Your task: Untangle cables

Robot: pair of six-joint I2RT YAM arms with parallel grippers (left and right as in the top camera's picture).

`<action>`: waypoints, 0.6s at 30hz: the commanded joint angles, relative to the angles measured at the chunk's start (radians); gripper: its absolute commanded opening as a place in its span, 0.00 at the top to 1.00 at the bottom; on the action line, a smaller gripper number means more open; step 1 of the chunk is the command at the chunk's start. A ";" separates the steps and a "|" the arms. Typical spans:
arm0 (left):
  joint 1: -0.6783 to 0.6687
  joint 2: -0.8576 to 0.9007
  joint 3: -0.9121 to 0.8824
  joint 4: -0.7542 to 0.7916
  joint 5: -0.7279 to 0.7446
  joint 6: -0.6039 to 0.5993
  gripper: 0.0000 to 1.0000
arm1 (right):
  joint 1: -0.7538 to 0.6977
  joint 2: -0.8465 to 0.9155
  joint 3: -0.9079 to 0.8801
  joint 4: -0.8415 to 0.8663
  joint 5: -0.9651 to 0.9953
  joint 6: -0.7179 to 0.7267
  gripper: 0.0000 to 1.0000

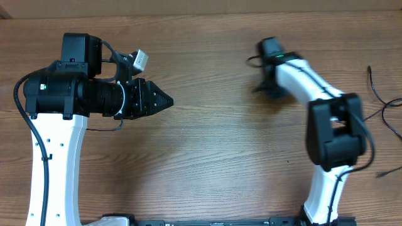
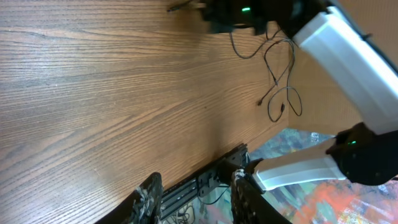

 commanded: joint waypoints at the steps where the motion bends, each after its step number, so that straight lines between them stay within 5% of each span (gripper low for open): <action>1: -0.008 0.001 0.015 0.005 -0.006 -0.003 0.64 | -0.141 -0.127 0.010 -0.018 0.163 -0.113 0.90; 7: -0.008 0.001 0.015 0.006 -0.006 -0.003 0.64 | -0.420 -0.205 0.010 -0.050 0.155 -0.224 0.95; 12: -0.008 0.002 0.015 0.027 -0.006 -0.003 0.64 | -0.595 -0.212 0.010 -0.041 -0.192 -0.355 0.93; 14: -0.008 0.002 0.015 0.032 -0.006 -0.007 0.64 | -0.621 -0.212 0.010 -0.038 -0.346 -0.363 0.80; 16: -0.008 0.002 0.015 0.031 -0.005 -0.015 0.64 | -0.626 -0.211 0.010 -0.024 -0.525 -0.429 0.45; 18: -0.008 0.002 0.015 0.027 -0.005 -0.022 0.64 | -0.616 -0.211 0.010 -0.014 -0.688 -0.520 0.20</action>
